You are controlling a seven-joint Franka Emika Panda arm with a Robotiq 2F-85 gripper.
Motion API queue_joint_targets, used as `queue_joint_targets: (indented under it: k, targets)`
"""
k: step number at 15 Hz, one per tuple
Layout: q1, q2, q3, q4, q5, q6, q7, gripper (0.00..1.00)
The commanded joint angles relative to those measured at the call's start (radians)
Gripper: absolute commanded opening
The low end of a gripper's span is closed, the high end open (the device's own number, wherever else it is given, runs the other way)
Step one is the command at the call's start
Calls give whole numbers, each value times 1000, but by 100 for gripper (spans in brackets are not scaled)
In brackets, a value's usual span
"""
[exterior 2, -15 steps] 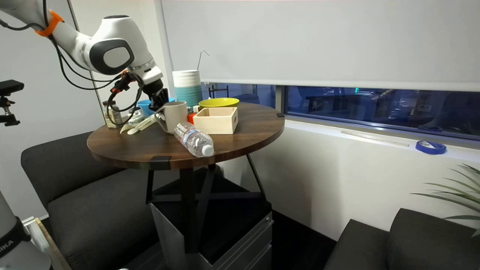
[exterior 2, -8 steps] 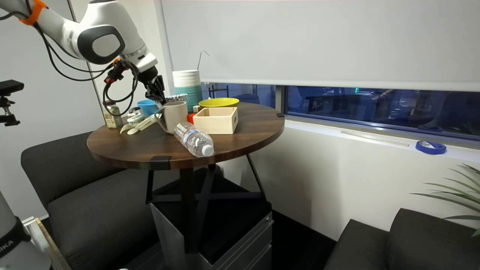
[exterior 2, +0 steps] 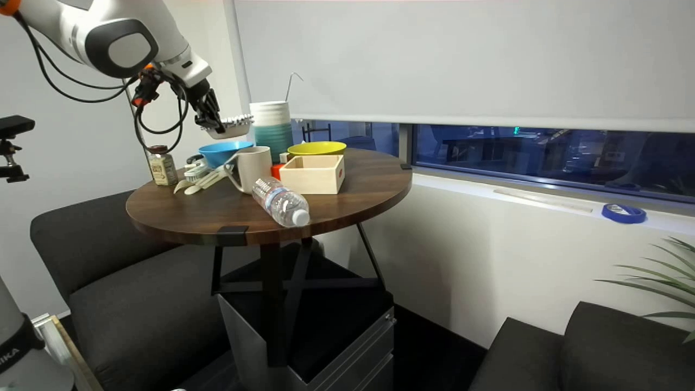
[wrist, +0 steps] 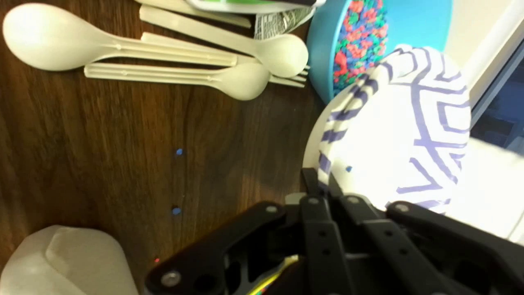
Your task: Stack the white bowls together then pick them up and put them in the blue bowl
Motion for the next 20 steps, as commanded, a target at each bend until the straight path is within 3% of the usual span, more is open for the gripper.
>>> queue_joint_targets:
  k: [1, 7, 20]
  targets:
    - [77, 50, -19, 48, 88, -19, -119, 1]
    - [88, 189, -7, 153, 115, -30, -211, 1]
    - [69, 391, 40, 338, 69, -115, -224, 1]
